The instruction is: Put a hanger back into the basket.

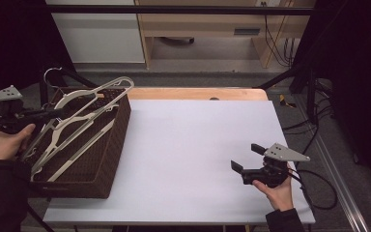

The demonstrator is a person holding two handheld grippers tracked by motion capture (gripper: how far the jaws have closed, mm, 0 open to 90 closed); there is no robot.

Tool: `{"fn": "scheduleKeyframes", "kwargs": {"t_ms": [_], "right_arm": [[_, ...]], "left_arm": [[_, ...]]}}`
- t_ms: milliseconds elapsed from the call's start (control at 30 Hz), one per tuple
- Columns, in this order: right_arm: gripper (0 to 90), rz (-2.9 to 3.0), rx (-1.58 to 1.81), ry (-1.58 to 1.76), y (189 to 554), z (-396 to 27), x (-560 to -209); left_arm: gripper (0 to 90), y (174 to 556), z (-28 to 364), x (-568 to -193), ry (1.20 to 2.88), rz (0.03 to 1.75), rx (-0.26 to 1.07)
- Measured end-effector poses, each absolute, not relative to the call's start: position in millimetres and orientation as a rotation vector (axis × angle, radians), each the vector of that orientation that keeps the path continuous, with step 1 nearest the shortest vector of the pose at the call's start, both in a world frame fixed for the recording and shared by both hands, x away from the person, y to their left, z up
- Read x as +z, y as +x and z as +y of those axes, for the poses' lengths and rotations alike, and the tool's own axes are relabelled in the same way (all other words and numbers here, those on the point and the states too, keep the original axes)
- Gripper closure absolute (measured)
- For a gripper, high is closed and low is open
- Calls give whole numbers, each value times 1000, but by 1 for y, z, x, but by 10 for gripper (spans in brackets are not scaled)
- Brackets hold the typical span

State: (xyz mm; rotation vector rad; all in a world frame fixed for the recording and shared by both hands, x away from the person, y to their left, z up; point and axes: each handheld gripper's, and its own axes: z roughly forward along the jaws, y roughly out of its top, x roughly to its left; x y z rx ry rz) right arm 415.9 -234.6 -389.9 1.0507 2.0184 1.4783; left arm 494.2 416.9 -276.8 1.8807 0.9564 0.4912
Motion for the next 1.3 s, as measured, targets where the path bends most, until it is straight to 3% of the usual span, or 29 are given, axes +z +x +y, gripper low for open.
{"fn": "scheduleKeyframes", "kwargs": {"t_ms": [567,1300], "right_arm": [[41,2022,1473,1050,417,-235,-391],[40,2032,1469,1056,417,-234,-393]], "left_arm": [[860,495,444,-287,1860,1046,525],[852,515,410,-311,2018,1035,547]]}}
